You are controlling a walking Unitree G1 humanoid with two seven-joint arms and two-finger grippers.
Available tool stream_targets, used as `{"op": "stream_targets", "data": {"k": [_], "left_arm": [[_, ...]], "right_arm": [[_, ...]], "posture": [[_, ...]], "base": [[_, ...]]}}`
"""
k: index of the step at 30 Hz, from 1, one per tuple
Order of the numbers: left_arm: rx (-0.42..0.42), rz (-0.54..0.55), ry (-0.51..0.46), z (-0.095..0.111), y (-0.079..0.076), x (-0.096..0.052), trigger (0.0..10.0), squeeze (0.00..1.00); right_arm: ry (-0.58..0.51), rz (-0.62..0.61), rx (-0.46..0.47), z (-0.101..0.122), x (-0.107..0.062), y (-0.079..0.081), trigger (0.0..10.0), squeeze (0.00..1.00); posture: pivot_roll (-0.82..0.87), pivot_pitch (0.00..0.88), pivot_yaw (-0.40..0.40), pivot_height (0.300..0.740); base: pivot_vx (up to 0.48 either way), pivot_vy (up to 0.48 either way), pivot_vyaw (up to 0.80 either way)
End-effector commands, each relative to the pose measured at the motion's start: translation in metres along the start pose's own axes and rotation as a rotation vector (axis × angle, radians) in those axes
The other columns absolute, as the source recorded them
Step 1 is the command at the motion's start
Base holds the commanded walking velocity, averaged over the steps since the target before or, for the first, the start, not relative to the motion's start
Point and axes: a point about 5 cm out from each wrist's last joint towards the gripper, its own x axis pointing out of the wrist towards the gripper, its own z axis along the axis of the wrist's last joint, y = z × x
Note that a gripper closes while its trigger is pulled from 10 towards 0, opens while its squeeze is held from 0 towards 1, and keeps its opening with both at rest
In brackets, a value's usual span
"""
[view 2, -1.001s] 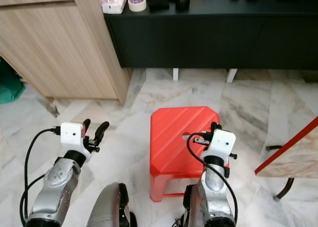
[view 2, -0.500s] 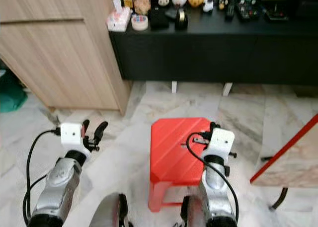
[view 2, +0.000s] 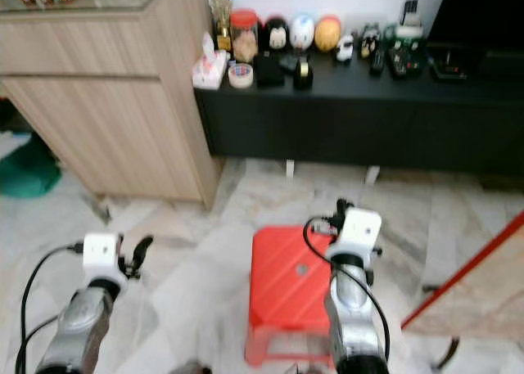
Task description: Hang keys on a hook
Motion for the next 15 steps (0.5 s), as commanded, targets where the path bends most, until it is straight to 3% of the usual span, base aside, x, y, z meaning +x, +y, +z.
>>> {"op": "stream_targets", "data": {"k": [1,3,9,10,15], "left_arm": [[0.025,0.01,0.074,-0.017,0.004,-0.005,10.0,0.0],[0.022,0.022,0.15,-0.034,0.005,-0.012,10.0,0.0],[0.034,0.037,0.276,-0.061,0.008,-0.026,10.0,0.0],[0.063,0.05,0.348,-0.074,0.01,-0.035,10.0,0.0],[0.054,0.098,0.509,-0.103,0.017,-0.06,10.0,0.0]], "right_arm": [[0.057,0.0,0.008,-0.012,-0.005,-0.003,10.0,0.0],[0.061,0.011,0.017,-0.014,-0.008,-0.004,10.0,0.0],[0.07,0.013,0.015,-0.016,-0.011,-0.006,10.0,0.0],[0.076,0.008,0.015,-0.018,-0.011,-0.008,10.0,0.0],[0.1,0.022,0.011,-0.024,-0.014,-0.008,10.0,0.0]], "posture": [[0.03,0.025,0.004,0.74],[0.02,0.02,0.0,0.74],[0.02,0.015,-0.002,0.74],[0.02,0.007,-0.003,0.74],[0.02,0.0,-0.002,0.74]], "base": [[0.0,0.0,0.0],[0.0,0.0,0.0],[0.0,0.0,0.0],[0.0,0.0,0.0],[0.0,0.0,0.0]]}}
